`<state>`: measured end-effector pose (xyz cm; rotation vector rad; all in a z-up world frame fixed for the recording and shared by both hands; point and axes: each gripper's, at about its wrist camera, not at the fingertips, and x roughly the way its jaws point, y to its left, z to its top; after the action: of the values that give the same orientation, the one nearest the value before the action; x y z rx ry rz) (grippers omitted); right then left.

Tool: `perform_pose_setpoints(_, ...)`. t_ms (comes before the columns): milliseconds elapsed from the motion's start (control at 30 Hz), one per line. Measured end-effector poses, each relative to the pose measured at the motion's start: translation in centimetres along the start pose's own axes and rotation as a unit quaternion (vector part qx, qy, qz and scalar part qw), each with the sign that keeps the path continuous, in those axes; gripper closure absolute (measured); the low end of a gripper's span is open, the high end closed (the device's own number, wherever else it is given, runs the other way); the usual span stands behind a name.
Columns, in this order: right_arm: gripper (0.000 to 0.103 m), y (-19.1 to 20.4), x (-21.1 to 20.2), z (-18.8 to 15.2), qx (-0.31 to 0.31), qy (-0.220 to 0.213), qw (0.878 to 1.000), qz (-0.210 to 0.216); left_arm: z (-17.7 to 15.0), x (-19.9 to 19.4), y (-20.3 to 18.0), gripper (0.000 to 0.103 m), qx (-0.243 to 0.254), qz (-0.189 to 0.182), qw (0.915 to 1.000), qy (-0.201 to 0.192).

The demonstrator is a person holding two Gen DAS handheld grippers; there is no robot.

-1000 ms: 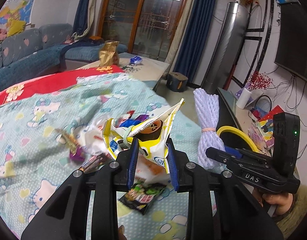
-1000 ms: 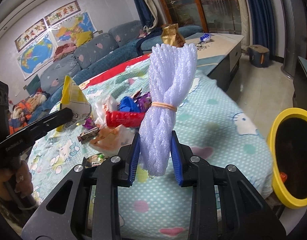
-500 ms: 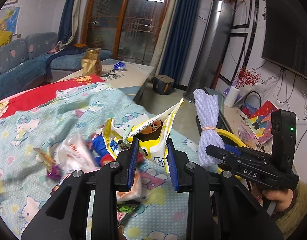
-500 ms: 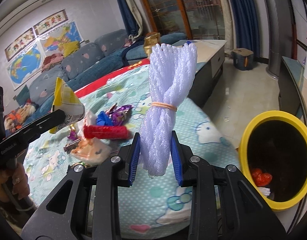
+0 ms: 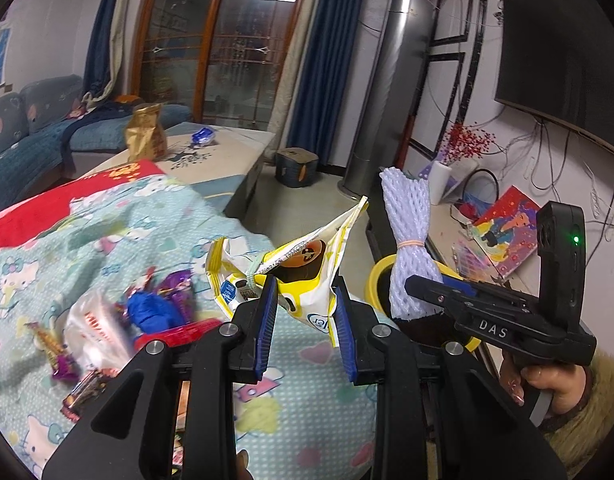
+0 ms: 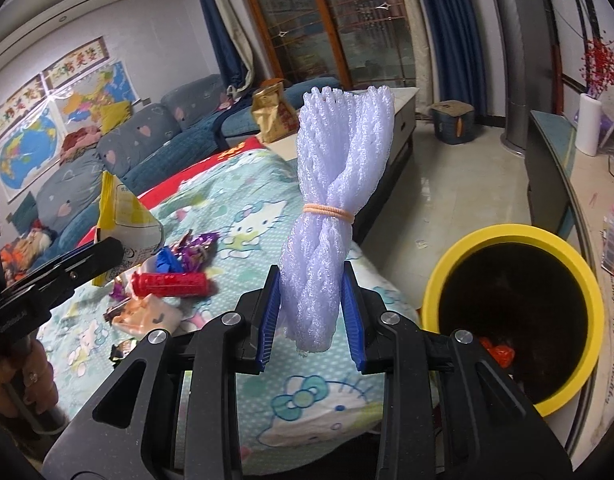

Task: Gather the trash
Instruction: 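Drop the lavender bundle into the bin with the right tool while the left tool drops the wrapper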

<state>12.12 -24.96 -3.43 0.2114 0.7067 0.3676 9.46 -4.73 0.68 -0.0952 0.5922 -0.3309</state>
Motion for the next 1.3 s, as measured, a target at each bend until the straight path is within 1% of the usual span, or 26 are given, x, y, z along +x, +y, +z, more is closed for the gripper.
perform_pose_setpoints(333,0.08,-3.0,-1.0,0.1,0.019,-0.009,0.999,-0.034,0.2,1.9,-2.8,0.077,0.019,-0.028,0.9994,0.008)
perform_pose_setpoints(633,0.08,-6.2,-2.3,0.0,0.044,-0.016,0.996,-0.072,0.6,5.0,-5.7,0.077,0.023,-0.067,0.9972,0.021)
perform_pose_setpoints(833,0.08,-9.0,-3.0,-0.2,0.07,-0.019,0.992,-0.099,0.7,7.2,-7.8,0.077,0.036,-0.085,0.9951,0.034)
perform_pose_setpoints(967,0.08,-11.4,-3.3,-0.6,0.093,-0.017,0.988,-0.121,0.8,8.8,-8.7,0.077,0.029,-0.095,0.9942,0.041)
perform_pose_setpoints(1067,0.08,-12.8,-3.6,-0.7,0.106,-0.019,0.985,-0.135,0.7,9.5,-9.3,0.077,0.034,-0.101,0.9933,0.046)
perform_pose_setpoints(1300,0.08,-15.5,-4.0,-1.3,0.124,-0.018,0.98,-0.156,1.0,11.7,-11.2,0.077,0.043,-0.118,0.9906,0.055)
